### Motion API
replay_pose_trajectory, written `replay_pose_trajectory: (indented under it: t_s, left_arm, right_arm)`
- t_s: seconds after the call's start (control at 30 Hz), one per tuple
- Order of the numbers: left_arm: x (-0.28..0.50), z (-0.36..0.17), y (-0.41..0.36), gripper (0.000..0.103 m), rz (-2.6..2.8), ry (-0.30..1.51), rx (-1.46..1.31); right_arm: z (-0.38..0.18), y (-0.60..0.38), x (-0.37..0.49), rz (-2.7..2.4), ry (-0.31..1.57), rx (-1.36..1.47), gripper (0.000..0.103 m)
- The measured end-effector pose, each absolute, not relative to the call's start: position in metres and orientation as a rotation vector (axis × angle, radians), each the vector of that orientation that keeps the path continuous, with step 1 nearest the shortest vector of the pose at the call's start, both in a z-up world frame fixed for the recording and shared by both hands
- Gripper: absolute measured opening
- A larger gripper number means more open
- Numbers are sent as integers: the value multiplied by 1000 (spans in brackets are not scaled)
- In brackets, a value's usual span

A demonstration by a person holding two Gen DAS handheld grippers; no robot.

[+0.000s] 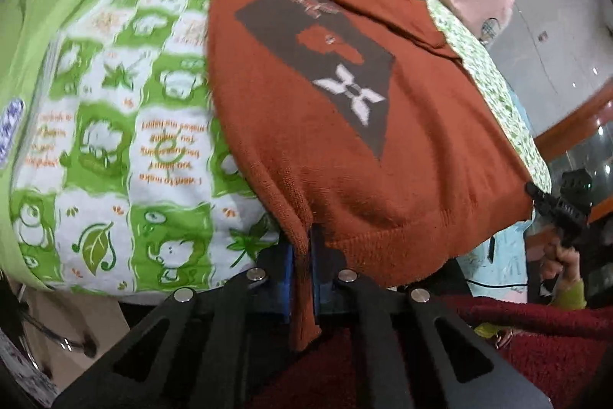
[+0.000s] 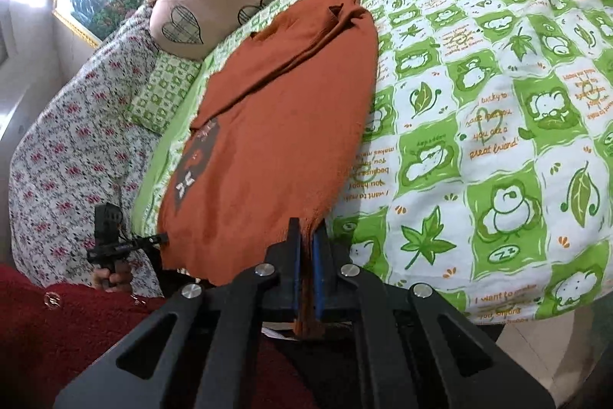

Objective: Fold small clothes

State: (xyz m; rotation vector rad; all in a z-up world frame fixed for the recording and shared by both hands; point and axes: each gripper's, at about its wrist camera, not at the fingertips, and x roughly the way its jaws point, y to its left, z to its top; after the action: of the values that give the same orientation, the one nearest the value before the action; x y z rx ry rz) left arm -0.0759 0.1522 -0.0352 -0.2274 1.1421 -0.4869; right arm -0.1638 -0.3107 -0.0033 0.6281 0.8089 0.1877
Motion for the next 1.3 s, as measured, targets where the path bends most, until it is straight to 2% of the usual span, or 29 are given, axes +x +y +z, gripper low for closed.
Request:
replay_pose_trajectory:
  t_s: [0.33, 0.7, 1.03, 1.3]
  left_arm:
    - [-69, 28, 186, 3, -493, 894, -423]
    - [34, 84, 170, 3, -482, 700, -396]
    - [167, 68, 155, 3, -396, 696, -422]
    - [223, 52, 154, 3, -360, 728, -432]
  right_arm:
    - [32, -322, -147, 259, 633, 710, 6]
    - [83, -353, -48, 254, 478, 674, 6]
    - [74, -388, 76, 178, 547, 643, 6]
    - [56, -414, 141, 152, 605, 674, 6]
